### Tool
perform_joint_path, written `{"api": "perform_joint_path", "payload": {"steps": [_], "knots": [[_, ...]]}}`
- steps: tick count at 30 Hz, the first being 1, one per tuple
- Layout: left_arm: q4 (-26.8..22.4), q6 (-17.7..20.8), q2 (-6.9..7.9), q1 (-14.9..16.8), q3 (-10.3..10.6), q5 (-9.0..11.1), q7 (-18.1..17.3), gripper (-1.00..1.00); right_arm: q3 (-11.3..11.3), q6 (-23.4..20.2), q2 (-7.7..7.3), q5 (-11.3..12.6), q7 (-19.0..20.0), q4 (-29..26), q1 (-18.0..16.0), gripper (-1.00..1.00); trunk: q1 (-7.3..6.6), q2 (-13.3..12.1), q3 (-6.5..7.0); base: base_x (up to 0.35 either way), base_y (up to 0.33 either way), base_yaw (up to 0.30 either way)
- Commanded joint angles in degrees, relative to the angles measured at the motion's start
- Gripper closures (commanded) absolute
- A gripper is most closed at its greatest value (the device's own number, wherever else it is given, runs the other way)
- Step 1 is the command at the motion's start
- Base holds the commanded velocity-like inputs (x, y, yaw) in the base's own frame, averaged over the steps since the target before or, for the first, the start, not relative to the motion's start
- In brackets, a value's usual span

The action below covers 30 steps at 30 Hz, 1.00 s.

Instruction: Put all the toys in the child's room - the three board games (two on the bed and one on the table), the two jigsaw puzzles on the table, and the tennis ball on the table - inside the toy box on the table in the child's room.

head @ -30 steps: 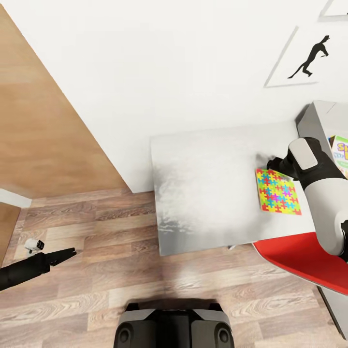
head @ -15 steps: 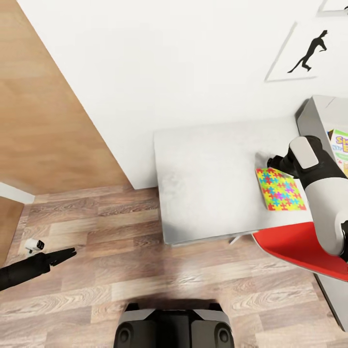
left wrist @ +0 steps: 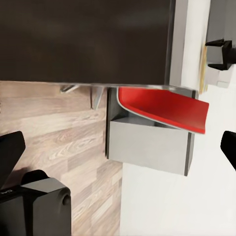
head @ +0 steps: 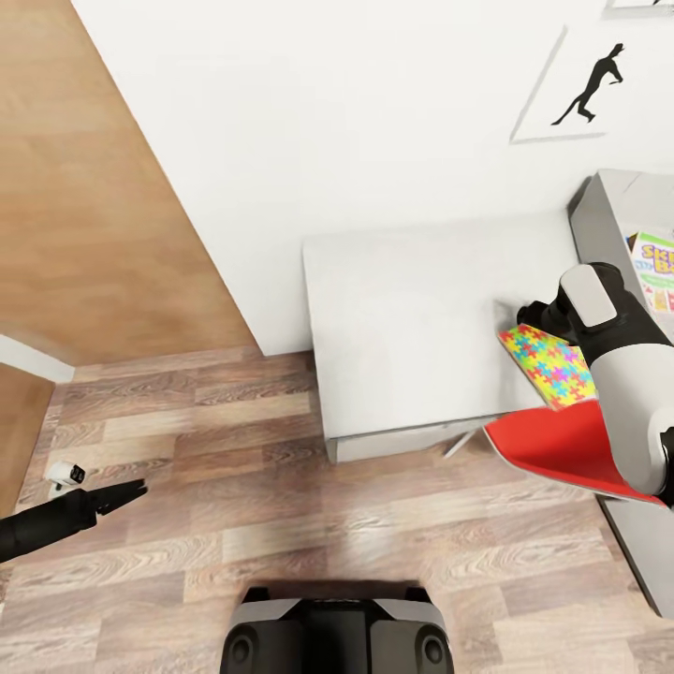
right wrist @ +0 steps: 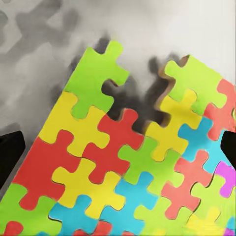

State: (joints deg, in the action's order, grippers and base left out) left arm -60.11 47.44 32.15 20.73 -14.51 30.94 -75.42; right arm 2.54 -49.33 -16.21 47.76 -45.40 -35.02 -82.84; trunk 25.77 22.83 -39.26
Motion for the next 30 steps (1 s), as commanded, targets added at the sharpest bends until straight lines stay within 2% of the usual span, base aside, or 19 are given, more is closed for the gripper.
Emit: {"api": "perform_joint_path", "payload": {"steps": [1, 30], "knots": [[0.0, 0.5, 0.02, 0.0, -0.1, 0.2, -0.1, -1.0, 0.3, -0.1, -0.05, 0.6, -0.5, 0.0, 0.0, -1.0, 0.01, 0.1, -0.08, -0.154, 0.055, 0.0], [0.0, 0.5, 0.02, 0.0, -0.2, 0.2, -0.1, -1.0, 0.3, -0.1, -0.13, 0.6, -0.5, 0.0, 0.0, -1.0, 0.01, 0.1, -0.08, -0.056, 0.024, 0.0]]}}
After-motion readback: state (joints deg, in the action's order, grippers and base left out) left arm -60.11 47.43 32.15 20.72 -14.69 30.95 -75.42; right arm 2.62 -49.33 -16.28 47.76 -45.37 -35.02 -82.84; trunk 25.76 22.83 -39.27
